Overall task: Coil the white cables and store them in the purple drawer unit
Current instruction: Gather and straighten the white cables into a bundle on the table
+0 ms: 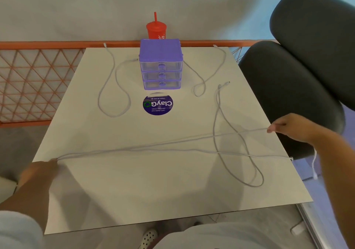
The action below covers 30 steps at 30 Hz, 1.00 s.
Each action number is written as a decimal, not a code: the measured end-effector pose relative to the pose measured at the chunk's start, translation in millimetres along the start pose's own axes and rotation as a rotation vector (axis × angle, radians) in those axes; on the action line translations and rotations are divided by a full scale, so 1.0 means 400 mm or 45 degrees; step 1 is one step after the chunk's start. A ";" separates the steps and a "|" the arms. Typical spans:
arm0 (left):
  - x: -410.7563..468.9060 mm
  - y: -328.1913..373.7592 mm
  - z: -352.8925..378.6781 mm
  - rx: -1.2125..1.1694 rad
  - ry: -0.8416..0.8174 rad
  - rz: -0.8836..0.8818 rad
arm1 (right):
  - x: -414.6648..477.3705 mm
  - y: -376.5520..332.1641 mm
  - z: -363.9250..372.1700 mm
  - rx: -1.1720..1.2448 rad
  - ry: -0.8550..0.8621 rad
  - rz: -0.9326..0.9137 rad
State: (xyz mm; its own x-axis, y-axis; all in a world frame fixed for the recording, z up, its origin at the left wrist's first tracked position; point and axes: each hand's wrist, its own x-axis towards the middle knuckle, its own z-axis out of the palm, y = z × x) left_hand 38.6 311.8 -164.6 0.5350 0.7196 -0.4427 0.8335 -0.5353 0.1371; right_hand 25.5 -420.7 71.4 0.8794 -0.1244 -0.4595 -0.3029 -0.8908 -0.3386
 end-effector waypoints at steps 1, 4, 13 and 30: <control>0.010 -0.004 0.005 -0.004 0.008 0.002 | 0.000 0.003 0.001 -0.021 -0.007 0.002; -0.005 -0.003 0.003 -0.021 0.004 -0.007 | 0.005 0.025 0.049 -0.137 -0.029 0.052; -0.190 0.051 -0.074 -0.014 0.019 0.072 | -0.060 0.089 0.324 -0.186 0.439 0.151; -0.313 0.088 -0.143 0.146 -0.046 0.212 | -0.070 -0.036 0.294 -0.398 0.224 0.468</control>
State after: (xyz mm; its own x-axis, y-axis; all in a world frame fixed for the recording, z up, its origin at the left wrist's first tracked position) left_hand 9.0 227.9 -53.5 0.6570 0.6020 -0.4539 0.7118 -0.6937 0.1103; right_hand -37.8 -352.9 -7.4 0.7923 -0.5014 -0.3477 -0.5030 -0.8593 0.0930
